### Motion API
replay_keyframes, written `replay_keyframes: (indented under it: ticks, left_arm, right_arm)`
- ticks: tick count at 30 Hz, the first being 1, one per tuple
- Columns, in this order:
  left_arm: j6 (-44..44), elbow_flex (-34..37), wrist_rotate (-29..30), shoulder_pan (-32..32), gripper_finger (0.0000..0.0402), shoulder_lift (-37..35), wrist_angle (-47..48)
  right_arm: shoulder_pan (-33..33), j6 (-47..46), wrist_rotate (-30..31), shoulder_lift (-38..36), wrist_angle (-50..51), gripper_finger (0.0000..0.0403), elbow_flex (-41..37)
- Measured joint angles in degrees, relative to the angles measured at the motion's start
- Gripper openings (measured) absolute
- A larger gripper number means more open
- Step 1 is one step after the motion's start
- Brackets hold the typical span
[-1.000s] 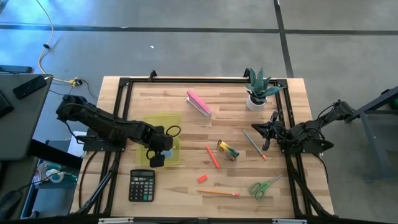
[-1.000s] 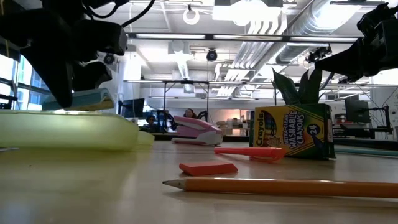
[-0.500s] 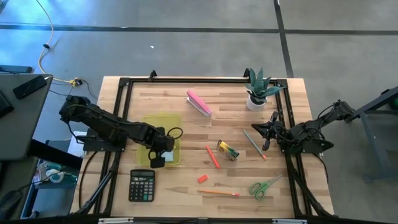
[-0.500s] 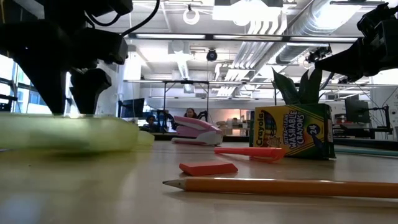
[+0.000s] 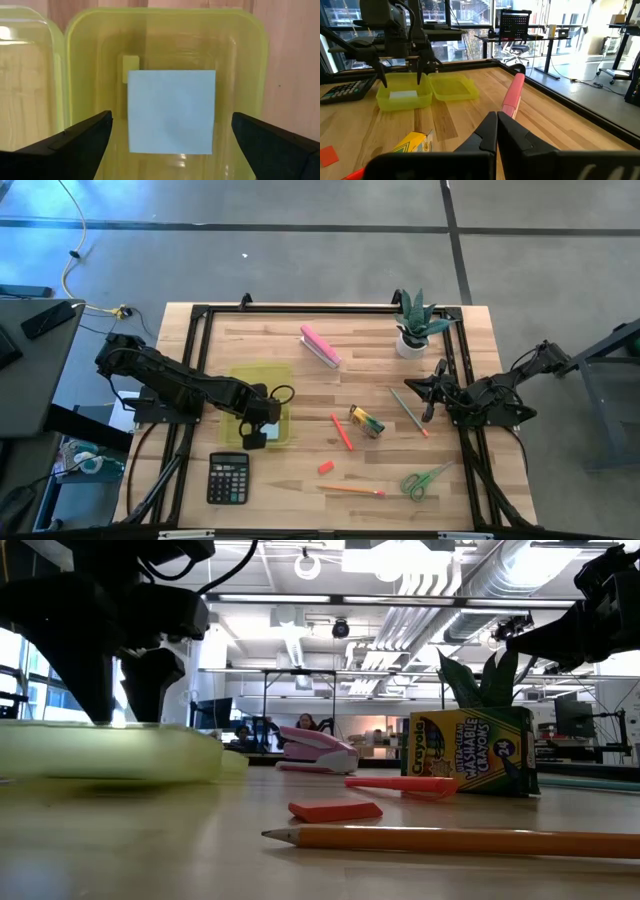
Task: Pack school essentials
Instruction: Put the blue pencil into the yellow supply box
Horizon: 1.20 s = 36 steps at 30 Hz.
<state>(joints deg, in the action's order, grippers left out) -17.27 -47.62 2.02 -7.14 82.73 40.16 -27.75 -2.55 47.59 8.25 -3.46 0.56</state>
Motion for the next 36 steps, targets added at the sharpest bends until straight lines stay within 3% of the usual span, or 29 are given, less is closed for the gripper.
replay_keyframes:
  ticks: [10, 17, 30, 36]
  left_arm:
    - [-0.1, 0.0, 2.1, 0.0, 0.04, -3.1, -0.6]
    - [2.5, 0.0, 6.9, 0.0, 0.04, -8.3, -1.1]
    - [11.9, 0.0, 18.3, 0.0, 0.04, -18.4, -10.5]
    - [12.8, -0.1, 19.1, -0.1, 0.04, -20.2, -15.7]
  right_arm:
    - [0.0, 0.0, 0.0, 0.0, 0.0, 0.0, 0.0]
    - [0.0, 0.0, 0.0, 0.0, 0.0, 0.0, 0.0]
    - [0.0, 0.0, 0.0, 0.0, 0.0, 0.0, 0.0]
    - [0.0, 0.0, 0.0, 0.0, 0.0, 0.0, 0.0]
